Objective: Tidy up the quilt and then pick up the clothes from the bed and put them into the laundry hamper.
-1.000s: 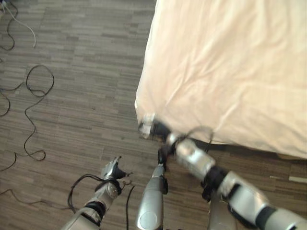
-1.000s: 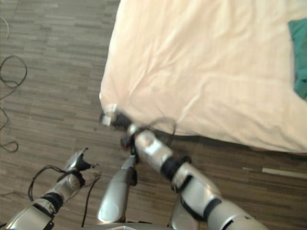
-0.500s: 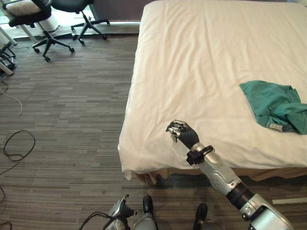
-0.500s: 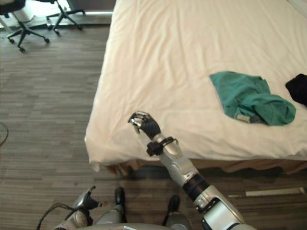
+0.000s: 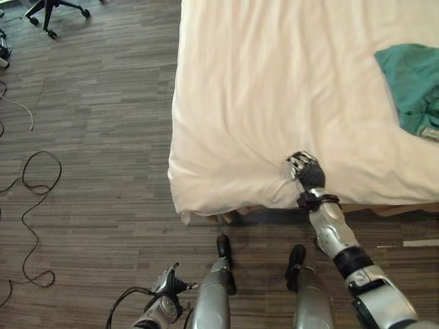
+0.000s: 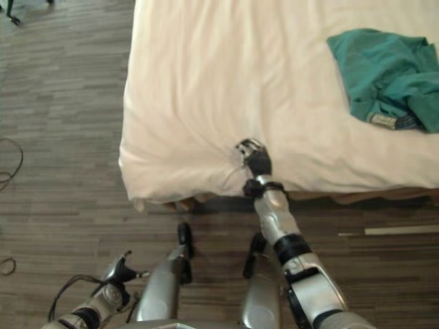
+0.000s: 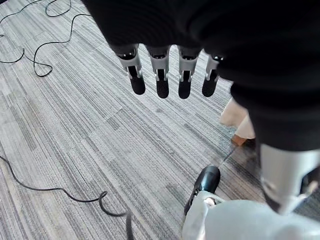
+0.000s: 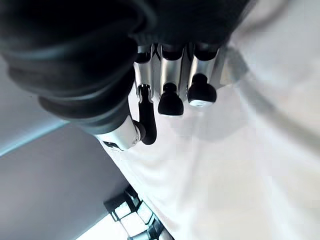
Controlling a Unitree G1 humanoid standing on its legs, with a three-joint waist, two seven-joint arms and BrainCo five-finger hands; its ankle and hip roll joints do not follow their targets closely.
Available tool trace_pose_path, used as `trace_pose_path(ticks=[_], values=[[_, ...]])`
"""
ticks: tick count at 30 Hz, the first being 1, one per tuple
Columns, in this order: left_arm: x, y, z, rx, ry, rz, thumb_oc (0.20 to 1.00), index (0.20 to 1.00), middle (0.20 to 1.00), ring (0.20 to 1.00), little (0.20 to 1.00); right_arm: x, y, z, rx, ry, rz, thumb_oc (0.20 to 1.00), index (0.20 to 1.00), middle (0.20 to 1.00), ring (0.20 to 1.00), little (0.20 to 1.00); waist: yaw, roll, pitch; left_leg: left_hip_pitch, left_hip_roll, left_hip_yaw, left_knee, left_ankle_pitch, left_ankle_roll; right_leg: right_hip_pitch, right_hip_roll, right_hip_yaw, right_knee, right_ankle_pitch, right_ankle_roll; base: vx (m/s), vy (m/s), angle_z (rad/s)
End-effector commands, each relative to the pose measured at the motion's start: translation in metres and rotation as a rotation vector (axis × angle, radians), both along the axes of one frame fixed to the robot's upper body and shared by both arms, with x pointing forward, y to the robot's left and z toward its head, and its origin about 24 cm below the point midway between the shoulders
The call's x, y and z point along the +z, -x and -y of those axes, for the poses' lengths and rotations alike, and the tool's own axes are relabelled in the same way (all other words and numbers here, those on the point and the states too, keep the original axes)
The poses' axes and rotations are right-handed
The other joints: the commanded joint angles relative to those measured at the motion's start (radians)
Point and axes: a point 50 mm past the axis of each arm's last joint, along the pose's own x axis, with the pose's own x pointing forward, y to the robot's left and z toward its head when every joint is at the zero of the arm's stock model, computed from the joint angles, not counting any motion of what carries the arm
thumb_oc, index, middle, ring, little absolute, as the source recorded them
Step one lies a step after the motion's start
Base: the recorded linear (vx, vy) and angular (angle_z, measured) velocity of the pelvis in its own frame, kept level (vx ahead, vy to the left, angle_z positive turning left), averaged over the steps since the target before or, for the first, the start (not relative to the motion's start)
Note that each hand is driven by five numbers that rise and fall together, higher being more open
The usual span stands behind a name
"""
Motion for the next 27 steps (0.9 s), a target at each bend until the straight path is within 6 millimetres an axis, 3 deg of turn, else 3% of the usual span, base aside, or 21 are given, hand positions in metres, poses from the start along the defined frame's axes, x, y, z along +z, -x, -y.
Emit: trace_pose_path(ticks=[1, 2, 3, 4, 5, 6, 7, 8, 12, 18, 19, 20, 22, 23, 25, 26, 27], values=[[-0.007, 0.027, -0.019, 0.081, -0.029, -0.084, 1.000, 1.000, 1.000, 1.000, 1.000, -0.108, 0.101, 0.106, -0.467, 0.062, -0.546, 0.200, 0.200, 0.200, 0.200, 0.200, -0.053, -0.037, -0.023, 0.080, 0.023, 0.023, 0.097, -0.128, -0.012, 0.113, 0.024, 0.049, -0.131, 0.040, 0.050, 0.11, 0.040, 0.04], [-0.007, 0.028, -0.019, 0.081, -0.029, -0.085, 1.000, 1.000, 1.000, 1.000, 1.000, -0.109, 0.101, 0.106, -0.467, 0.062, -0.546, 0.200, 0.200, 0.200, 0.200, 0.200, -0.053, -0.037, -0.022, 0.083, 0.023, 0.024, 0.096, -0.127, -0.012, 0.116, 0.025, 0.049, -0.133, 0.041, 0.051, 0.13, 0.064, 0.00], [-0.009, 0.033, -0.019, 0.090, -0.024, -0.104, 1.000, 1.000, 1.000, 1.000, 1.000, -0.125, 0.124, 0.114, -0.511, 0.069, -0.644, 0.200, 0.200, 0.200, 0.200, 0.200, -0.065, -0.039, -0.046, 0.117, 0.019, 0.031, 0.069, -0.127, -0.012, 0.150, 0.028, 0.051, -0.169, 0.050, 0.056, 0.07, 0.040, -0.10], [-0.009, 0.033, -0.019, 0.090, -0.024, -0.105, 1.000, 1.000, 1.000, 1.000, 1.000, -0.125, 0.124, 0.114, -0.511, 0.069, -0.644, 0.200, 0.200, 0.200, 0.200, 0.200, -0.064, -0.039, -0.044, 0.121, 0.019, 0.031, 0.066, -0.126, -0.012, 0.154, 0.029, 0.051, -0.171, 0.051, 0.056, 0.26, 0.194, -0.20], [-0.014, 0.044, -0.013, 0.089, 0.015, -0.155, 1.000, 1.000, 1.000, 1.000, 1.000, -0.158, 0.176, 0.121, -0.556, 0.105, -0.881, 0.200, 0.200, 0.200, 0.200, 0.200, -0.091, -0.042, -0.114, 0.212, -0.010, 0.047, -0.033, -0.110, -0.003, 0.235, 0.037, 0.057, -0.255, 0.090, 0.076, 0.23, 0.202, -0.17], [-0.015, 0.045, -0.010, 0.089, 0.036, -0.162, 1.000, 1.000, 1.000, 1.000, 1.000, -0.167, 0.191, 0.119, -0.546, 0.129, -0.951, 0.263, 0.263, 0.263, 0.263, 0.263, -0.096, -0.042, -0.134, 0.241, -0.018, 0.049, -0.066, -0.103, -0.001, 0.256, 0.037, 0.057, -0.272, 0.100, 0.082, 0.23, 0.203, -0.10], [-0.015, 0.045, -0.010, 0.089, 0.036, -0.163, 1.000, 1.000, 1.000, 1.000, 1.000, -0.167, 0.191, 0.119, -0.546, 0.129, -0.952, 0.595, 0.595, 0.595, 0.595, 0.595, -0.095, -0.042, -0.133, 0.243, -0.019, 0.049, -0.068, -0.102, -0.001, 0.258, 0.038, 0.057, -0.273, 0.101, 0.082, 0.09, 0.102, -0.05], [-0.017, 0.047, -0.007, 0.089, 0.048, -0.175, 1.000, 1.000, 1.000, 1.000, 1.000, -0.173, 0.202, 0.116, -0.517, 0.162, -1.012, 1.000, 1.000, 1.000, 1.000, 1.000, -0.100, -0.043, -0.151, 0.272, -0.027, 0.055, -0.099, -0.096, 0.001, 0.276, 0.036, 0.058, -0.286, 0.115, 0.088, 0.12, 0.130, -0.25], [-0.018, 0.042, -0.001, 0.056, 0.077, -0.196, 1.000, 1.000, 1.000, 1.000, 1.000, -0.195, 0.238, 0.097, -0.271, 0.326, -1.247, 1.000, 1.000, 1.000, 1.000, 1.000, -0.103, -0.057, -0.219, 0.341, -0.046, 0.062, -0.150, -0.099, 0.007, 0.344, 0.037, 0.062, -0.334, 0.135, 0.102, 0.07, 0.107, -0.21], [-0.017, 0.040, -0.001, 0.159, 0.139, -0.181, 1.000, 1.000, 1.000, 1.000, 1.000, -0.202, 0.243, 0.081, -0.087, 0.453, -1.296, 1.000, 1.000, 1.000, 1.000, 1.000, -0.101, -0.076, -0.243, 0.365, -0.043, 0.087, -0.150, -0.106, 0.008, 0.351, 0.024, 0.053, -0.321, 0.159, 0.113, 0.00, 0.019, 0.01], [-0.018, 0.043, -0.002, 0.223, 0.165, -0.180, 1.000, 1.000, 1.000, 1.000, 1.000, -0.202, 0.235, 0.076, -0.032, 0.496, -1.286, 1.000, 1.000, 1.000, 1.000, 1.000, -0.077, -0.076, -0.230, 0.392, -0.027, 0.143, -0.150, -0.109, 0.006, 0.339, 0.003, -0.040, -0.280, 0.167, 0.113, -0.04, -0.003, -0.29], [-0.018, 0.043, -0.002, 0.223, 0.165, -0.180, 1.000, 1.000, 1.000, 1.000, 1.000, -0.202, 0.235, 0.076, -0.033, 0.496, -1.286, 1.000, 1.000, 1.000, 1.000, 1.000, -0.076, -0.076, -0.228, 0.393, -0.027, 0.144, -0.150, -0.109, 0.006, 0.340, 0.003, -0.039, -0.279, 0.167, 0.113, 0.00, -0.005, -0.70], [-0.019, 0.046, -0.001, 0.242, 0.174, -0.189, 1.000, 1.000, 1.000, 1.000, 1.000, -0.200, 0.226, 0.073, 0.016, 0.549, -1.254, 1.000, 1.000, 1.000, 1.000, 1.000, -0.049, -0.069, -0.223, 0.427, -0.011, 0.207, -0.150, -0.126, -0.004, 0.354, -0.038, -0.251, -0.203, 0.136, 0.113, -0.02, 0.009, -1.00], [-0.021, 0.050, -0.002, 0.217, 0.164, -0.214, 1.000, 1.000, 1.000, 1.000, 1.000, -0.200, 0.225, 0.071, 0.049, 0.575, -1.246, 1.000, 1.000, 1.000, 1.000, 1.000, -0.052, -0.073, -0.221, 0.438, -0.014, 0.249, -0.150, -0.129, 0.001, 0.356, -0.037, -0.306, -0.182, 0.133, 0.105, -0.06, -0.015, -1.06], [-0.021, 0.051, 0.000, 0.200, 0.165, -0.224, 1.000, 1.000, 1.000, 1.000, 1.000, -0.201, 0.223, 0.064, 0.098, 0.608, -1.236, 1.000, 1.000, 1.000, 1.000, 1.000, -0.056, -0.084, -0.214, 0.461, -0.007, 0.308, -0.124, -0.122, -0.001, 0.344, -0.024, -0.307, -0.180, 0.128, 0.097, -0.02, -0.099, -1.36], [-0.021, 0.052, 0.000, 0.182, 0.154, -0.230, 1.000, 1.000, 1.000, 1.000, 1.000, -0.203, 0.224, 0.060, 0.132, 0.628, -1.231, 1.000, 1.000, 1.000, 1.000, 1.000, -0.054, -0.096, -0.216, 0.451, 0.008, 0.331, -0.055, -0.145, -0.003, 0.351, 0.012, -0.274, -0.227, 0.103, 0.076, 0.04, -0.214, -1.56], [-0.022, 0.050, 0.003, 0.153, 0.154, -0.233, 1.000, 1.000, 1.000, 1.000, 1.000, -0.203, 0.225, 0.059, 0.163, 0.662, -1.234, 1.000, 1.000, 1.000, 1.000, 1.000, -0.054, -0.107, -0.212, 0.428, 0.028, 0.319, 0.038, -0.131, -0.013, 0.360, 0.042, -0.238, -0.265, 0.082, 0.061, 0.06, -0.237, -1.57]])
